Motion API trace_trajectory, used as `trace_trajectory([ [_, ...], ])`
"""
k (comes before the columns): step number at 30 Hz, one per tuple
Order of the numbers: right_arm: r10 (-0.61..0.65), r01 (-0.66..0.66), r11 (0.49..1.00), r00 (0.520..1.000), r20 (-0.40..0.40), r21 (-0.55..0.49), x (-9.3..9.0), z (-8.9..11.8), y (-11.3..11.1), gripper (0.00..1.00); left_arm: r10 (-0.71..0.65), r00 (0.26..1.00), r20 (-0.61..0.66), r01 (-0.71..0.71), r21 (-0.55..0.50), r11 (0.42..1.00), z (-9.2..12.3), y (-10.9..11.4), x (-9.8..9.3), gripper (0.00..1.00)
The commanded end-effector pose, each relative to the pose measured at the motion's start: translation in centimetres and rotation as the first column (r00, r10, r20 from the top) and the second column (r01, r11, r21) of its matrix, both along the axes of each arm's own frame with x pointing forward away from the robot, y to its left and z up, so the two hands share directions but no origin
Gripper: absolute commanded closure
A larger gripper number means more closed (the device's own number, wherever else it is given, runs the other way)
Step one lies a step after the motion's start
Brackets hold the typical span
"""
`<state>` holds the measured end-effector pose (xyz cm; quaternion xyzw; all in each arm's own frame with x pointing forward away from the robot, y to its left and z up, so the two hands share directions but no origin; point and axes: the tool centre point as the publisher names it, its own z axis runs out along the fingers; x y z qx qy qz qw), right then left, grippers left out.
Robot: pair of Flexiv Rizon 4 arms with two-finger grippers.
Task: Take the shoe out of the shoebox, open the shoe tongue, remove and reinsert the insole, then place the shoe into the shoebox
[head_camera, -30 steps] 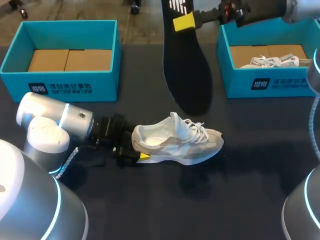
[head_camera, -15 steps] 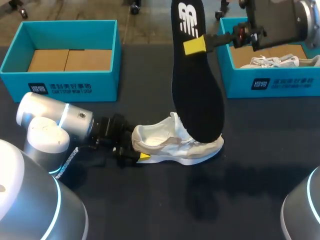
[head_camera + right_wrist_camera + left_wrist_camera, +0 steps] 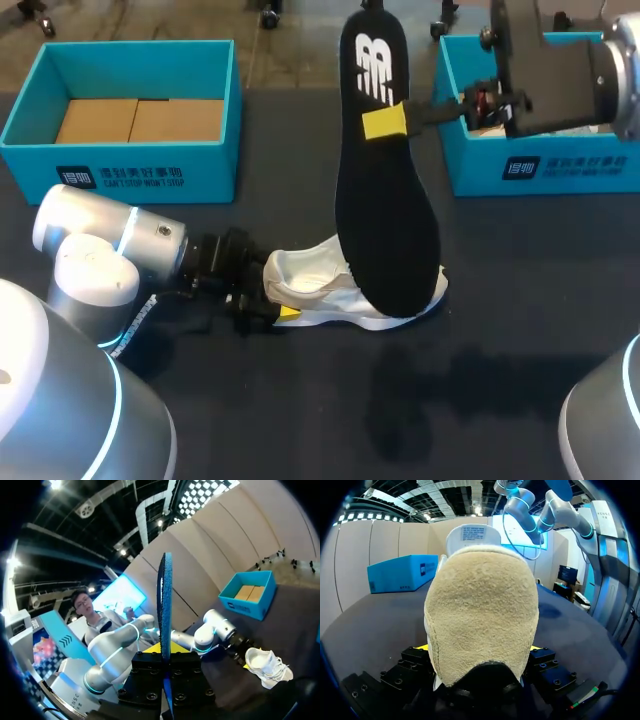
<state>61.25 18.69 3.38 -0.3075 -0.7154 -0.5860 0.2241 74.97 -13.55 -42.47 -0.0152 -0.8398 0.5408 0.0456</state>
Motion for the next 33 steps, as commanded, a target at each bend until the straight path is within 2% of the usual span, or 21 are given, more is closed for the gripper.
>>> trace_trajectory([
  [1,-0.012,0.012,1.000,1.000,0.001,0.008,-0.4,-0.3,-0.1,1.00,0.005,1.000,-0.005,-0.005,0.024,1.000,-0.2,0.4,0.2,0.00],
  [16,-0.012,0.012,1.000,1.000,0.001,0.008,-0.4,-0.3,-0.1,1.00,0.035,0.997,0.062,-0.047,0.213,0.976,1.3,2.9,0.5,0.00],
  [23,-0.012,0.012,1.000,1.000,0.001,0.008,-0.4,-0.3,-0.1,1.00,0.021,0.996,0.090,-0.044,0.267,0.963,2.1,3.5,0.2,0.00],
  [28,-0.012,0.012,1.000,1.000,0.001,0.008,-0.4,-0.3,-0.1,1.00,0.039,0.987,0.153,-0.088,0.330,0.940,2.9,4.0,0.7,0.00],
  [33,-0.012,0.012,1.000,1.000,0.001,0.008,-0.4,-0.3,-0.1,1.00,-0.019,0.979,0.203,-0.069,0.418,0.906,3.6,4.1,0.9,0.00],
])
